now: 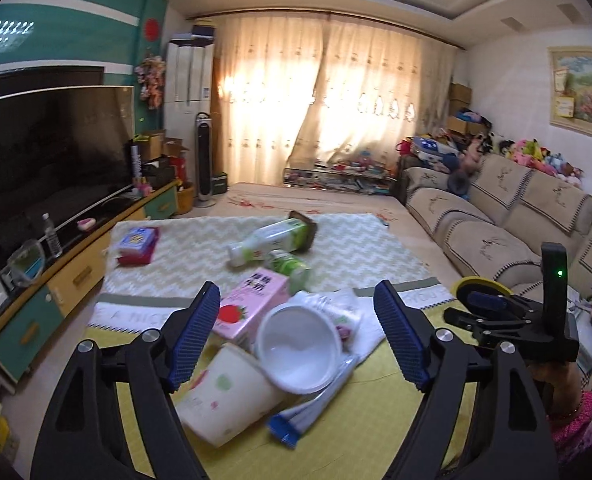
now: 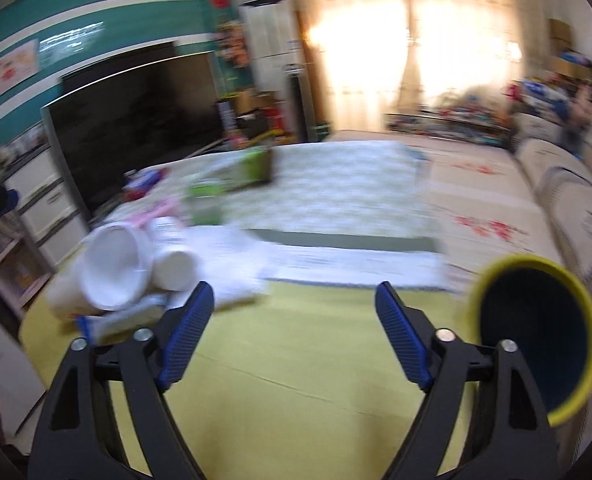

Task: Collect trash
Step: 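Grasp the white plastic bowl rim with the right tool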

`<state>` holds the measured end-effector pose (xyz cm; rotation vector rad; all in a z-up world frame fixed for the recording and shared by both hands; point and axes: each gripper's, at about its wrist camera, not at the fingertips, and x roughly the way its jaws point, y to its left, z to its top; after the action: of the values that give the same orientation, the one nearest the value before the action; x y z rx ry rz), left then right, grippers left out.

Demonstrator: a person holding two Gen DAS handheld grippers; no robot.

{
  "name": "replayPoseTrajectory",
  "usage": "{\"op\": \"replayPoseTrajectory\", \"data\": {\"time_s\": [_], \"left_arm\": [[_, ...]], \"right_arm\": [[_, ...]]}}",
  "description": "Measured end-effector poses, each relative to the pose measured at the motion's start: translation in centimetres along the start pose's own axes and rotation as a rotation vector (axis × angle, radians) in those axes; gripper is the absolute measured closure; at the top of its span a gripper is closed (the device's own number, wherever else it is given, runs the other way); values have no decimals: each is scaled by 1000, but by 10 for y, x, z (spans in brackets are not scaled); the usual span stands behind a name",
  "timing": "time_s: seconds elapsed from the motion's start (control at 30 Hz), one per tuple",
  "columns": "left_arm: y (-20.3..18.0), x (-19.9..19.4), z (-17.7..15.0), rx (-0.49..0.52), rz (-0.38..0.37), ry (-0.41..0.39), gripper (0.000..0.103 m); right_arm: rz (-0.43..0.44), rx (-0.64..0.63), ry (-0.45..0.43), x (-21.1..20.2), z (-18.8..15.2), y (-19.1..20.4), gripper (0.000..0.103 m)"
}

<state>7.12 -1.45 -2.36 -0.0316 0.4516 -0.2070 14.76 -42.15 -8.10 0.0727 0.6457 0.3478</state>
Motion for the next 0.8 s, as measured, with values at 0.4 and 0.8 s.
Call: {"op": "replayPoseTrajectory", "data": {"time_s": [0.4,0.8], "left_arm": [[28,-11,-14,-60,39,9,24],[30,-1,-19,-69,42,23,24]], "right_arm": [[221,-136,100,45,14,103,70],[154,-124,206,83,3,114,71]]}}
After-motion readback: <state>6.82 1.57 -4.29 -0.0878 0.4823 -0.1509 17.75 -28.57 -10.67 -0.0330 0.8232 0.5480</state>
